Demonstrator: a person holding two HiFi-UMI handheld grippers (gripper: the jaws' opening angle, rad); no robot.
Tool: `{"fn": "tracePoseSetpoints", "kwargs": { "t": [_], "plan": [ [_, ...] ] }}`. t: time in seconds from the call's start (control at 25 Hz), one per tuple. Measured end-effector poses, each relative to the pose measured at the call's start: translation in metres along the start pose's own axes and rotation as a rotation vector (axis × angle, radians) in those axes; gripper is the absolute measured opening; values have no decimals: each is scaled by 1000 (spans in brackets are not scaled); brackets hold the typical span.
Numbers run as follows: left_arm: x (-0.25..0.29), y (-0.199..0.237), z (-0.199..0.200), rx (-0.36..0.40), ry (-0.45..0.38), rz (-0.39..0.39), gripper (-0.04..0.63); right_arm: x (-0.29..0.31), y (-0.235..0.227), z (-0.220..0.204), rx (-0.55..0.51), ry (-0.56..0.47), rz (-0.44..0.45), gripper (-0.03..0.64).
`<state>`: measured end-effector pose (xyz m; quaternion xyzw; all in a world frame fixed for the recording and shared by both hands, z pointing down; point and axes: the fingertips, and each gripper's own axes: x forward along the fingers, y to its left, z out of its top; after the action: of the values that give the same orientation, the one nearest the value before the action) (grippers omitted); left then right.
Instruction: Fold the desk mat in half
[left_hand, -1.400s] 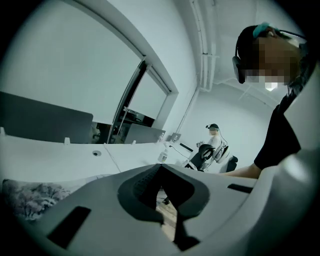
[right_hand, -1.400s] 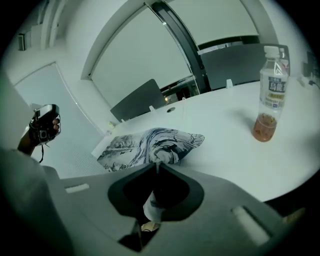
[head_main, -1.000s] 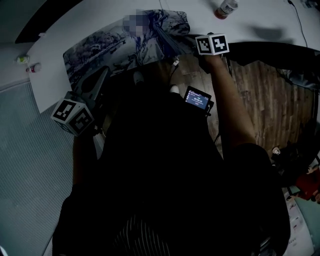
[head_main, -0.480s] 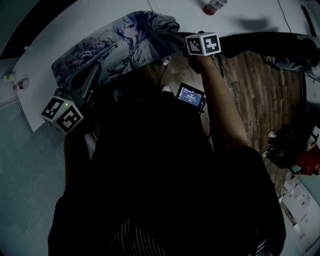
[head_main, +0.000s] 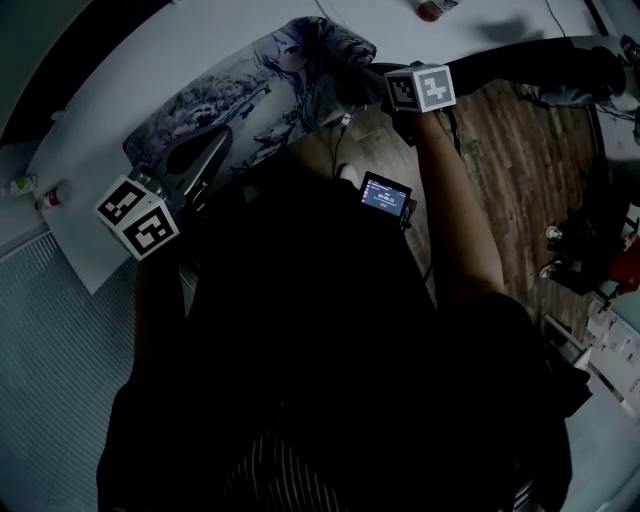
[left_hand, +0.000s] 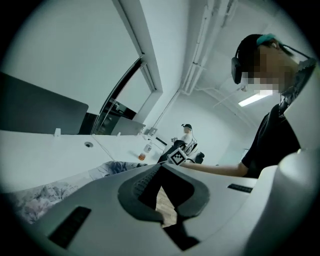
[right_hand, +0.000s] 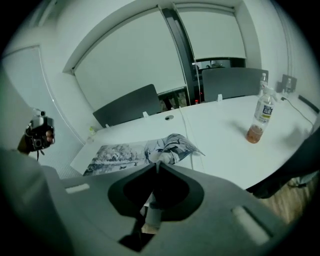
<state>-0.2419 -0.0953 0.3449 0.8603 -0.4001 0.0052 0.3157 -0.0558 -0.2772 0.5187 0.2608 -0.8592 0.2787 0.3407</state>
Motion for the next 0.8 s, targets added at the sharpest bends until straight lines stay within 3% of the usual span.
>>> {"fn": "tracePoseSetpoints", "kwargs": {
  "t": [0.24, 0.52, 0.8],
  "plan": [
    [-37, 18, -13, 12, 54, -27, 3, -2, 44, 9, 53, -52, -17, 26],
    [-81, 41, -19, -5, 67, -33, 3, 12, 93, 16, 31, -69, -21, 26],
    [-110, 52, -7, -4, 12, -30, 3, 22, 126, 29, -21, -45, -2, 26]
  ]
}}
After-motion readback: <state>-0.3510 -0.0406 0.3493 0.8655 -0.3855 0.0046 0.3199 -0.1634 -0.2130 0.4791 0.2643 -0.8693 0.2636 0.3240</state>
